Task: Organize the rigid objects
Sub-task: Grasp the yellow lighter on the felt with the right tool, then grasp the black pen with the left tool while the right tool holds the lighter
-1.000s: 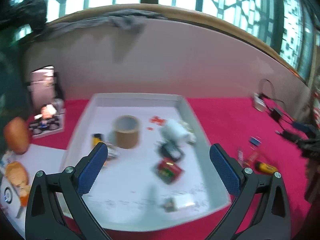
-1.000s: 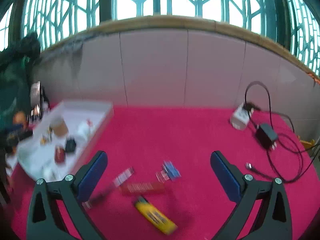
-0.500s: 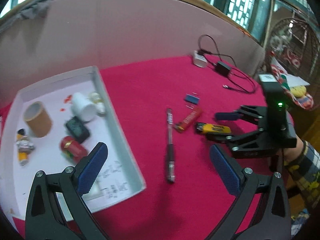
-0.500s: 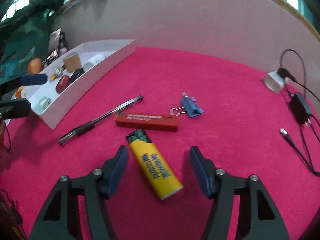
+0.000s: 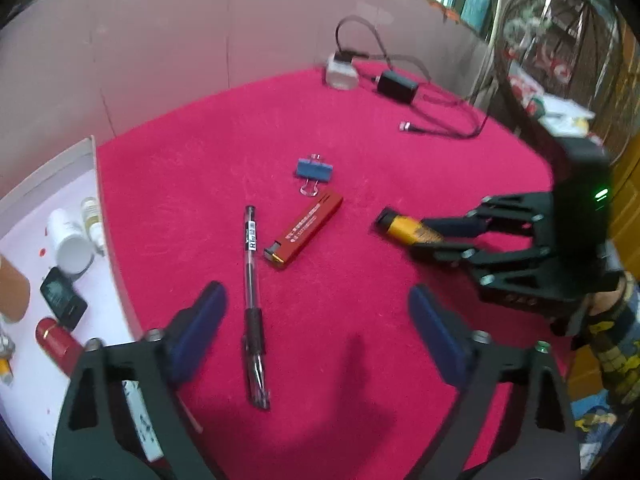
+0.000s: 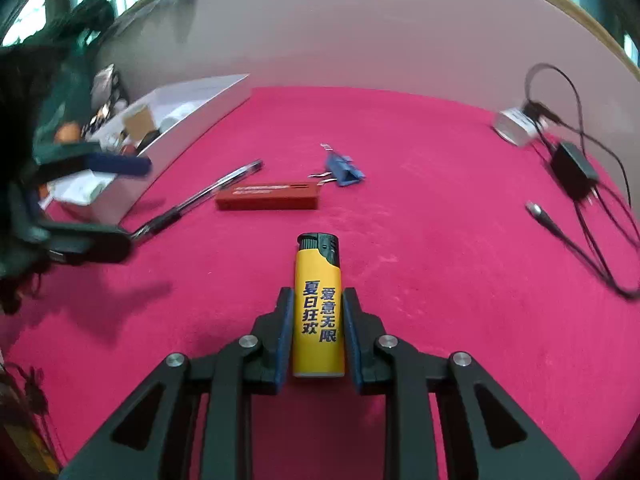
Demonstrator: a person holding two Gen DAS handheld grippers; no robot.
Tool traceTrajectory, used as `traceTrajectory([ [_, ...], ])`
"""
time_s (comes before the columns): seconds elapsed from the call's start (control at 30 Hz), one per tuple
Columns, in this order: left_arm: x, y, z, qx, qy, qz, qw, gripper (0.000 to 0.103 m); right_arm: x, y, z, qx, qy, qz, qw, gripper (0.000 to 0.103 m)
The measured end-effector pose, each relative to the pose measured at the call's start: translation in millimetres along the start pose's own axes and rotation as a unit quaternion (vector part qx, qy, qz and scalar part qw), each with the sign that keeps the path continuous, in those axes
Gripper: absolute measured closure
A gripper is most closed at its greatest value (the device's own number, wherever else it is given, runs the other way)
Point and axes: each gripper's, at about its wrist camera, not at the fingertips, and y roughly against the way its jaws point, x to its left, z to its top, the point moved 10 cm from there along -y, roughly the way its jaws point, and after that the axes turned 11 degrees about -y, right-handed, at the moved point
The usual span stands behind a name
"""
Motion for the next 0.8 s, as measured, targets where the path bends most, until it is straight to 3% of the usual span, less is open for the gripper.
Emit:
traceTrajectory([
  [0.07, 1.9, -10.2, -1.1, 0.016, 0.001, 0.004, 0.9999, 0.025, 1.4, -0.9, 0.8, 0.000, -0.004, 0.004, 1.000, 0.080],
  [0.37, 23.8, -28.0, -16.4, 0.055, 0.008, 0.056, 0.9969, 0.025, 0.2, -0.4, 1.0, 0.002, -0.013, 0.015, 1.000, 0.080],
  [0.57, 41.2, -22.8, -26.4, 0.068, 0.008, 0.096, 0.9930, 0.061, -0.9, -1.0, 2.0, 0.002, -0.012, 0.016, 1.000, 0.080],
  [0.67, 45.5, -18.1, -30.1, 0.068, 0.005, 0.108, 0.9919, 0.070, 0.0, -1.0, 2.0, 0.002, -0.009, 0.011, 1.000, 0.080],
  [0.73, 39.6, -17.8, -32.3, 0.068, -0.009, 0.107, 0.9918, 0.086, 1.5, -1.1, 1.5, 0.001, -0.005, 0.004, 1.000, 0.080],
  [0.8, 33.4, -18.5, -31.2, 0.067, -0.028, 0.121, 0.9901, 0.088, 2.6, -1.5, 1.2, 0.000, 0.000, -0.003, 1.000, 0.080],
])
